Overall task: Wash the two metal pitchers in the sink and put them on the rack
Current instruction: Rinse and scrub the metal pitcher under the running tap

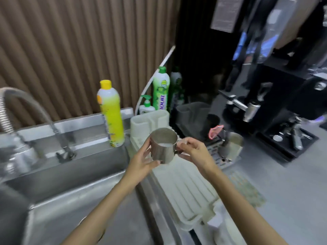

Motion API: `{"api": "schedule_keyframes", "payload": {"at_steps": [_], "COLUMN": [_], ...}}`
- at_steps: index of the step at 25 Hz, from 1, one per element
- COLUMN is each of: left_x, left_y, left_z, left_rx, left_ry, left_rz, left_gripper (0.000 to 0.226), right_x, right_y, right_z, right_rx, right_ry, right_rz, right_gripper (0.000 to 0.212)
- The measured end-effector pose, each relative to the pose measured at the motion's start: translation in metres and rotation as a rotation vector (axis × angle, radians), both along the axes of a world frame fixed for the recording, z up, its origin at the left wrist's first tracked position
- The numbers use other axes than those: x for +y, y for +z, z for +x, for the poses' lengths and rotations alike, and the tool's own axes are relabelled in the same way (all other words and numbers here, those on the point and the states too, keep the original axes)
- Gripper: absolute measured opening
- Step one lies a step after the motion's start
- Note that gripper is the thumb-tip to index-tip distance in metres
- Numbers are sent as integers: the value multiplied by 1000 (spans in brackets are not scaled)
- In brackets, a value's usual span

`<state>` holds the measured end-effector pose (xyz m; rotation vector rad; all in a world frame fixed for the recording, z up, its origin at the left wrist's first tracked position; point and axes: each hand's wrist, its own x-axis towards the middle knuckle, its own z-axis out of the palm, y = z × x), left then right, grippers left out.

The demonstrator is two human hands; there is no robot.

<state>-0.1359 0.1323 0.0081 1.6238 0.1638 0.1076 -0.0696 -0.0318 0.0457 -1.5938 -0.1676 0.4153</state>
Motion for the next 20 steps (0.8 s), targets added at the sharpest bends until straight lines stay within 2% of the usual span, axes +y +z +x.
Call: {"api": "schedule_keyframes", "payload": {"at_steps": [5,8,12,15,18,20], "left_x": [80,124,180,210,233,245], "left_y": [-23,-32,-45,-47,-48,-53], "left_z": [-84,-127,-161,-156,-127,-106], "left_rx": [42,52,179,271,299,337], "left_ry": [326,462,634,783,830,777], "left_rz": [-78,-79,-156,-162,-138,-70], "left_gripper": [88,81,41,16,22,46], "right_x": [110,171,222,234,236,236], "right_y": [-25,-46,-66,-73,-79,-82], "right_z": [-33,-56,-78,-79,-67,-60], "right_rx": [11,86,156,179,137,114], "right_ry": [260,340,385,363,300,251], "right_rz": [24,40,86,107,95,92], "right_gripper": [6,14,18,15,13,12]}}
